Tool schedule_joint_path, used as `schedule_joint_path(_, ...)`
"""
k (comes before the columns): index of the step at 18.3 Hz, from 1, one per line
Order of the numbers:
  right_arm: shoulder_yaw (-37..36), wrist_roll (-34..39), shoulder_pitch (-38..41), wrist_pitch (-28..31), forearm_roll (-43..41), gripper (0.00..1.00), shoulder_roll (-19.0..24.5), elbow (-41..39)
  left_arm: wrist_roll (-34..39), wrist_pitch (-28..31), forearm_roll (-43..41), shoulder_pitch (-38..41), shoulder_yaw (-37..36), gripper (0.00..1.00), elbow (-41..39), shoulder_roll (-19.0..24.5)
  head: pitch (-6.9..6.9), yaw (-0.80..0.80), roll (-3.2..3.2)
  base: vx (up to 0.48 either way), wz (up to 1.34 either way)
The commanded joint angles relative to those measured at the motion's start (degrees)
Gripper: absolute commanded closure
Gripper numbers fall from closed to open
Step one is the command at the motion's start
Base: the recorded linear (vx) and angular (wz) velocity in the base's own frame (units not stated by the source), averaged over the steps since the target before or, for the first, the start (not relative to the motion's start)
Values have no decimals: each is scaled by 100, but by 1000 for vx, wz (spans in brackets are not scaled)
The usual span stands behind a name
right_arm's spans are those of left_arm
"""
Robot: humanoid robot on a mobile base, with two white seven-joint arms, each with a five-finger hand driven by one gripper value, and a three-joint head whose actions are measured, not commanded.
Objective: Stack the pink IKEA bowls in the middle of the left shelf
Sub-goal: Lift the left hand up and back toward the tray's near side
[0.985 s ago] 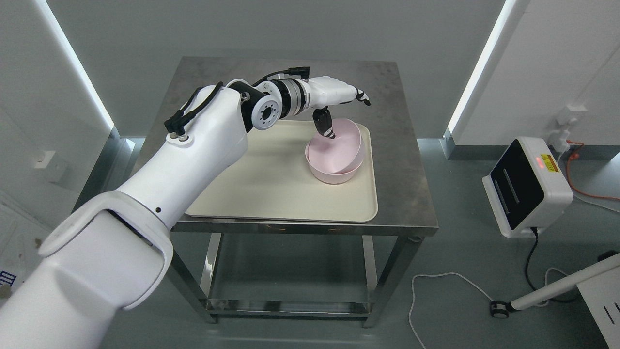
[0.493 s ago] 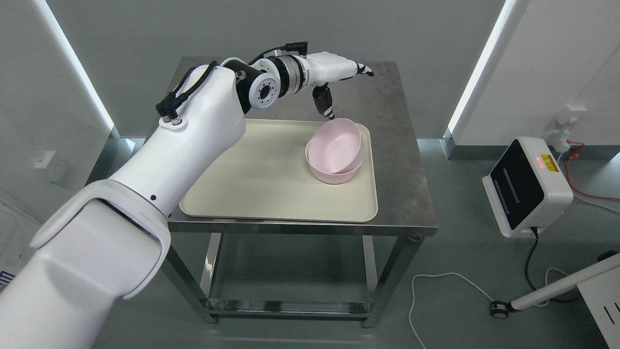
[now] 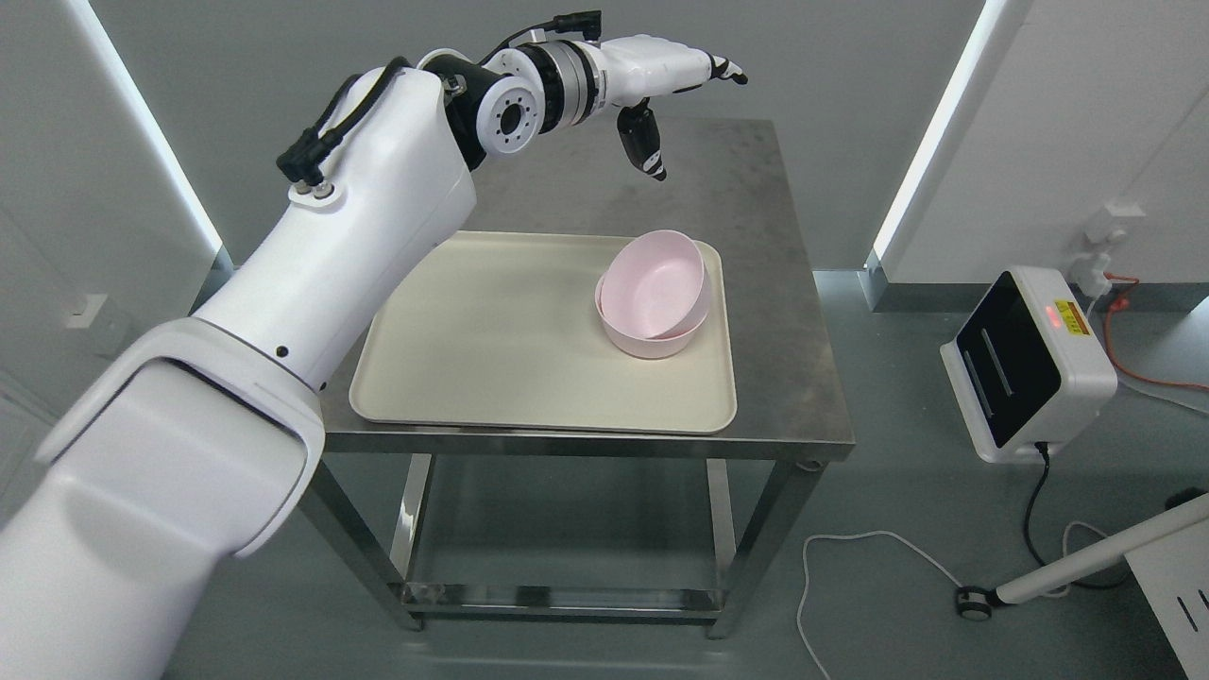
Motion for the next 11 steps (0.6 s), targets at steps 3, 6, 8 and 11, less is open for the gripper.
schedule_joint_path(3, -62, 2, 132, 4, 0, 0, -100, -193, -35, -1299, -26, 363, 309, 1, -71, 100, 0, 0, 0, 0, 0)
schedule_joint_path(6, -62, 2, 132, 4, 0, 0, -100, -193, -26, -1557, -52, 504, 571, 1, -36, 100, 0, 0, 0, 0, 0)
schedule_joint_path(8, -62, 2, 132, 4, 0, 0, -100, -193, -26, -1565, -123, 513, 651, 1, 113, 100, 0, 0, 0, 0, 0)
schedule_joint_path(11, -62, 2, 141, 4, 0, 0, -100, -193, -35, -1679, -123, 531, 660, 1, 158, 316, 0, 0, 0, 0, 0)
